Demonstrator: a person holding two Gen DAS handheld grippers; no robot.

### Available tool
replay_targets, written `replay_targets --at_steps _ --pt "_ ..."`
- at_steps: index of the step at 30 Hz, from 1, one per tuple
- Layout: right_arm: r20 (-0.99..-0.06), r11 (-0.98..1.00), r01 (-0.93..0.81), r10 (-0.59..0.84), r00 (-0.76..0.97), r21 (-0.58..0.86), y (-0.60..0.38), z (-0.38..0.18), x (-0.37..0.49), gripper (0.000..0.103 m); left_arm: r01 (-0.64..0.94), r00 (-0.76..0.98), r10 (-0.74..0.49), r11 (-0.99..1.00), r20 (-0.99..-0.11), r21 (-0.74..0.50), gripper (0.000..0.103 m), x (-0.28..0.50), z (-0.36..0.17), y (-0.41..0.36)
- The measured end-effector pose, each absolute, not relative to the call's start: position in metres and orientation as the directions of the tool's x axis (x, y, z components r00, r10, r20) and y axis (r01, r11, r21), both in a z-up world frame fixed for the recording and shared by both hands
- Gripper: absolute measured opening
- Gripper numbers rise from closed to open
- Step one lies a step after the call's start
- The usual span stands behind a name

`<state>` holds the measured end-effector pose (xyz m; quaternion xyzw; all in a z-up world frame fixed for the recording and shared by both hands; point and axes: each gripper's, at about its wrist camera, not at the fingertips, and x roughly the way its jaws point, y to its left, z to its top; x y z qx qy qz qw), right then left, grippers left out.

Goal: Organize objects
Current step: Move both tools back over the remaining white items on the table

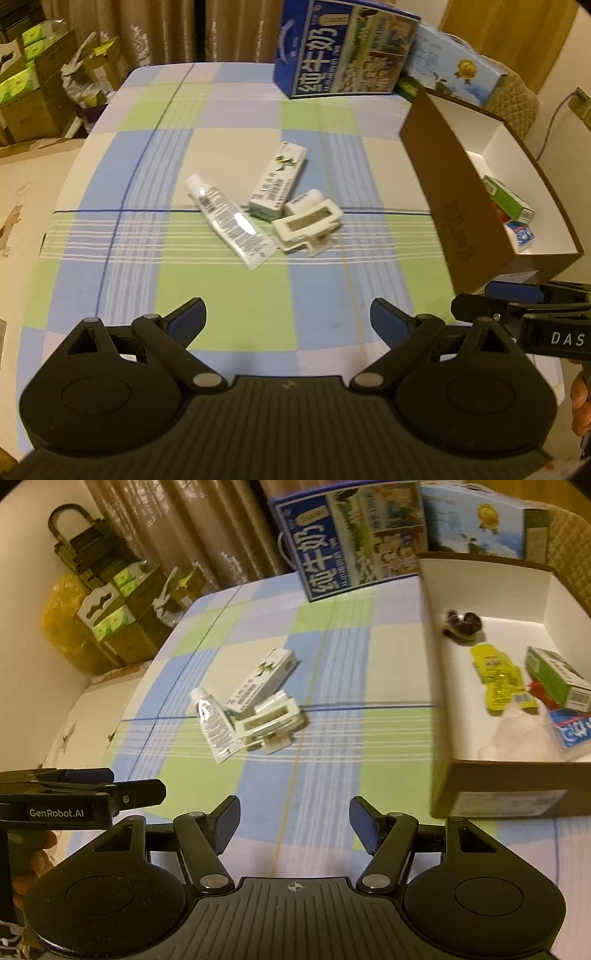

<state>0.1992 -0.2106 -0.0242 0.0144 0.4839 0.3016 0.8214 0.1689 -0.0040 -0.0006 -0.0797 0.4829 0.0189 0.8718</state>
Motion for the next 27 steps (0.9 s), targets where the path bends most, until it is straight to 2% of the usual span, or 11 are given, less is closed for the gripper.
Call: replay_targets --at_steps 27 --pt "-0.792 0.792 -0.555 0.499 0.351 0.253 -0.126 -0.072 0.246 0.063 -0.193 0.487 0.021 0.978 -0.873 -0.084 0.094 0.207 -0.031 0.059"
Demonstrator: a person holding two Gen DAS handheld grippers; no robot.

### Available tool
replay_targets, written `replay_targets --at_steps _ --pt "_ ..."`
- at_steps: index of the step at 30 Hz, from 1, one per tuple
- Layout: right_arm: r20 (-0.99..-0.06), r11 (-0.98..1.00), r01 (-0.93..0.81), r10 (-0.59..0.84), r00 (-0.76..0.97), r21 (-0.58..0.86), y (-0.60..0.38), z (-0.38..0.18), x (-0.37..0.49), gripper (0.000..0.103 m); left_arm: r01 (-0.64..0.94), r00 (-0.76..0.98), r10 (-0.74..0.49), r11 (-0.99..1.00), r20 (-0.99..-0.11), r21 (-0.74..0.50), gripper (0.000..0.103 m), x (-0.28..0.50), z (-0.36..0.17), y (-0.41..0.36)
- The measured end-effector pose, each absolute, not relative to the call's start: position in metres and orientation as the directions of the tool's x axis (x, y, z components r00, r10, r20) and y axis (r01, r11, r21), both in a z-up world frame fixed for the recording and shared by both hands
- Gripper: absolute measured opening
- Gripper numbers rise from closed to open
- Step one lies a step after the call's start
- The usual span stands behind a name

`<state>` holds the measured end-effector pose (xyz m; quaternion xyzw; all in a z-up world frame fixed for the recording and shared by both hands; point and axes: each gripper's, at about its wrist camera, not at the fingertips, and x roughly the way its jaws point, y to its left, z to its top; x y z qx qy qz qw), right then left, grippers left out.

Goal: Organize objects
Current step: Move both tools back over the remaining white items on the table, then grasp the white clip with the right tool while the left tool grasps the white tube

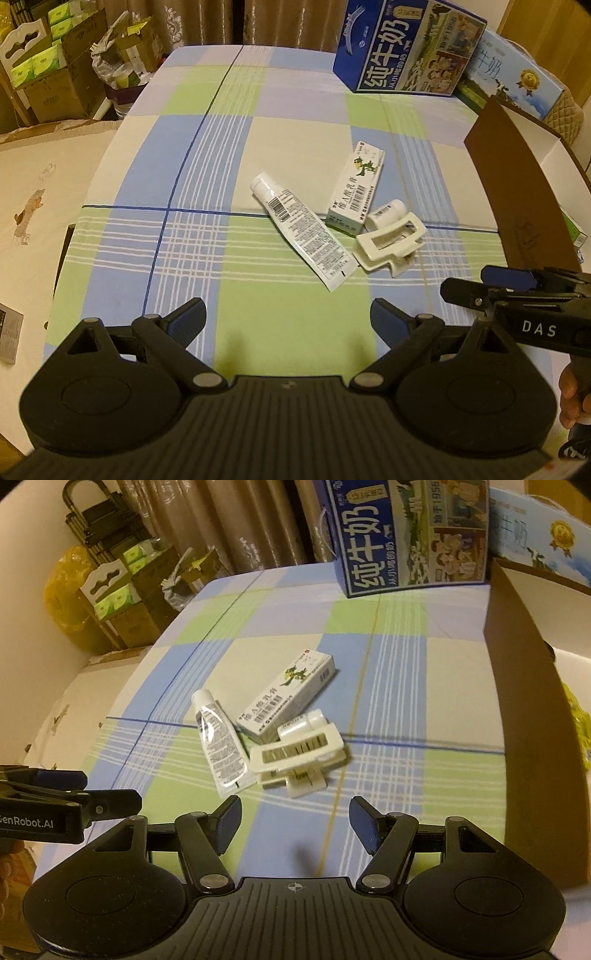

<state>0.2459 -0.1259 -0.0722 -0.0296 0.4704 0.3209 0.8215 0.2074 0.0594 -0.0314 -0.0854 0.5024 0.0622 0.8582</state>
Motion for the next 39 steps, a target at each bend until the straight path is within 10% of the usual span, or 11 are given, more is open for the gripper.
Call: replay_targets --at_steps 25,39 --pt "-0.809 0.77 -0.606 0.478 0.343 0.198 -0.089 -0.113 0.284 0.032 -0.216 0.442 0.011 0.972 -0.897 -0.094 0.094 0.249 -0.07 0.075" --pt "-0.833 0.858 -0.489 0.382 0.401 0.158 -0.131 -0.112 0.306 0.032 -0.264 0.452 0.038 0.96 -0.891 -0.093 0.094 0.29 -0.09 0.087"
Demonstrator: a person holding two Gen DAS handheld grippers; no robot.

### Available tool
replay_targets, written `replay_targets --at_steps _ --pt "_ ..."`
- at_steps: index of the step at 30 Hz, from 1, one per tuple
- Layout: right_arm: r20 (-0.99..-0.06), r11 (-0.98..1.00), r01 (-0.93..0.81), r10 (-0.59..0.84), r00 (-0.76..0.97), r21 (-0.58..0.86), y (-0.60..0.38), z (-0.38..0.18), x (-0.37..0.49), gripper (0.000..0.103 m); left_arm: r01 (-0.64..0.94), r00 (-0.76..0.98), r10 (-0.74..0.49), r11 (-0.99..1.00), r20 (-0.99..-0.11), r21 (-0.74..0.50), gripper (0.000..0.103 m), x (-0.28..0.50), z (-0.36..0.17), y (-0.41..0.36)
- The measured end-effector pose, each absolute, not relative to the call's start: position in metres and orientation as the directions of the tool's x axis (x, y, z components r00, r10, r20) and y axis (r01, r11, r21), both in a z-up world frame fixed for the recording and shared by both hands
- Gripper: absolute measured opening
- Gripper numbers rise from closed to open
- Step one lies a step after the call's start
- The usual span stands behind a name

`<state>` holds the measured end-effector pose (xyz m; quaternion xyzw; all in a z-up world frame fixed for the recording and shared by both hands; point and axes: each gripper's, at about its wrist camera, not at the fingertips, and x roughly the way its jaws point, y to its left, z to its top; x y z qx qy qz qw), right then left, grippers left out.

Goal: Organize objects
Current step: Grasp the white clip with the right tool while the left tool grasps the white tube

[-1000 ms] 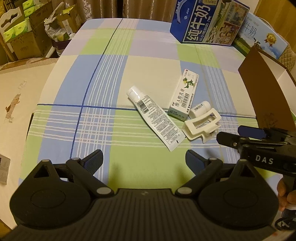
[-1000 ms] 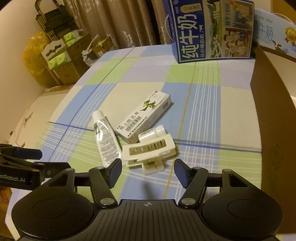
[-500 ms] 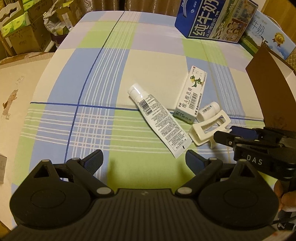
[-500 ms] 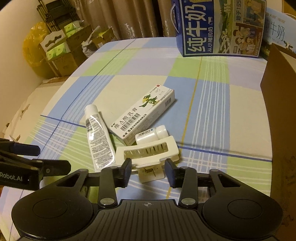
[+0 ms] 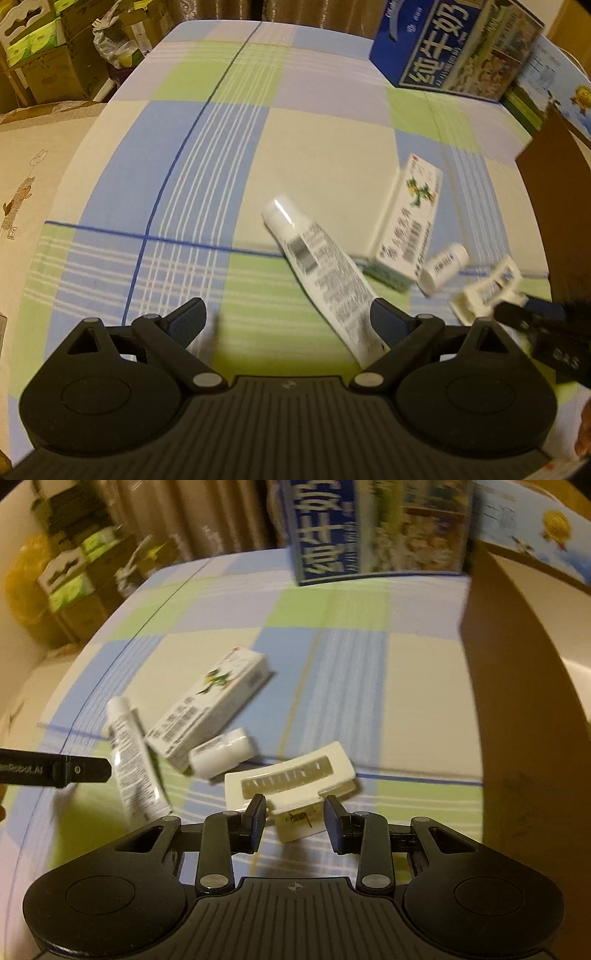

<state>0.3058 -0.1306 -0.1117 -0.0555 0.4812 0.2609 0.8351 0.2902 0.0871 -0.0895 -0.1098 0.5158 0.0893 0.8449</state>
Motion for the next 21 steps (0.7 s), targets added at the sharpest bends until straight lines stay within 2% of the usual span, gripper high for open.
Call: replay_targets --at_steps 10,14,17,18,21 --pt "-0.84 0.879 -0.443 0.37 0.398 0.177 -0.141 -0.11 0.308 0.032 -0.323 0.457 0.087 0.944 -0.885 -0.074 0.093 0.327 -0.104 0.093" --pt "-0.845 0.89 -0.406 0.372 0.385 0.207 -0.144 -0.109 0.308 0.032 -0.317 0.449 0.084 0.946 -0.89 -0.071 0.089 0.331 -0.112 0.094" --pt "-0.846 0.897 -0.36 0.389 0.364 0.257 -0.147 -0.107 0.308 0.032 -0.3 0.461 0.069 0.95 -0.885 -0.082 0.079 0.326 -0.114 0.095" --pt "-0.846 0.897 -0.343 0.398 0.355 0.278 -0.148 -0.107 0.308 0.032 -0.289 0.457 0.071 0.955 -0.887 -0.072 0.068 0.324 -0.115 0.095" --pt "-0.837 0.893 -0.303 0.428 0.341 0.333 -0.151 -0.105 0.306 0.033 -0.248 0.462 0.1 0.969 -0.881 -0.02 0.057 0.316 -0.117 0.096"
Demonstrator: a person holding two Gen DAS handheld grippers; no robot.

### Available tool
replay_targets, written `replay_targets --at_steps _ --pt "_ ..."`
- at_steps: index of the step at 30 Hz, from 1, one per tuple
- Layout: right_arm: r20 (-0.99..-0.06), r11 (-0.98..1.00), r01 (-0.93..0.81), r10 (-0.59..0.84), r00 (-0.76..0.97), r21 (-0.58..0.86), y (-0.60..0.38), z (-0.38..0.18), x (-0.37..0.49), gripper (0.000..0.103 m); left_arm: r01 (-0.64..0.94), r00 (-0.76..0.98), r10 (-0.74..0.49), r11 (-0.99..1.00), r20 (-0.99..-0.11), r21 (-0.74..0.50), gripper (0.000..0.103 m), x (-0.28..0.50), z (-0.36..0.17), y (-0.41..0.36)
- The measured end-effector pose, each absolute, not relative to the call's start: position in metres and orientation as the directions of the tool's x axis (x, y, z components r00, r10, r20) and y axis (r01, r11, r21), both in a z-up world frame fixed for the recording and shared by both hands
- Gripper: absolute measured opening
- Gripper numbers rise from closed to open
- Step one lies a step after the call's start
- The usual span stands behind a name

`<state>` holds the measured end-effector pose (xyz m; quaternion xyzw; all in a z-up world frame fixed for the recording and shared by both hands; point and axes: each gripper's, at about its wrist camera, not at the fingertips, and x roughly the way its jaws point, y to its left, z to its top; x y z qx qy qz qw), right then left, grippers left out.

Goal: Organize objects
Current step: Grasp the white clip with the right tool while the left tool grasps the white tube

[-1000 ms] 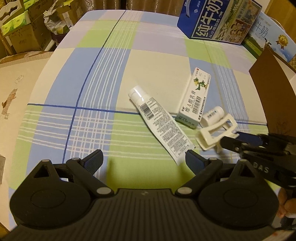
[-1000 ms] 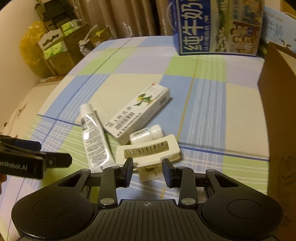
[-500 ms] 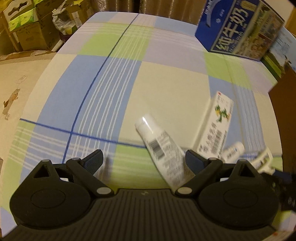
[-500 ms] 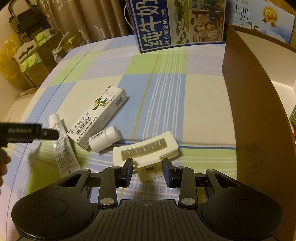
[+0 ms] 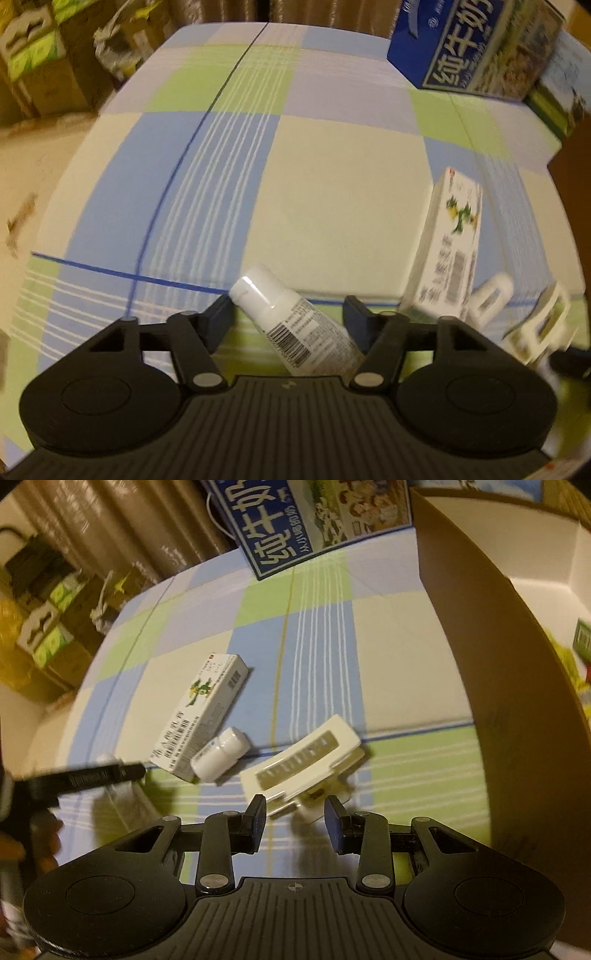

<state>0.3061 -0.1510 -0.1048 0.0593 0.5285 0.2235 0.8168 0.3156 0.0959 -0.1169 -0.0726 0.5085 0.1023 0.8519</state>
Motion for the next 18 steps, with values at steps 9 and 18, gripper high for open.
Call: replay_targets --at_steps 9,18 --pt "-0.816 0.906 -0.106 0.417 0.4 0.411 -0.159 -0.105 0.316 0.041 -0.256 0.453 0.106 0.967 -0.885 -0.016 0.051 0.284 -0.113 0.118" --pt "-0.841 0.926 -0.196 0.376 0.389 0.324 -0.149 -0.116 0.324 0.036 -0.257 0.446 0.101 0.966 -0.889 -0.019 0.051 0.269 -0.112 0.118"
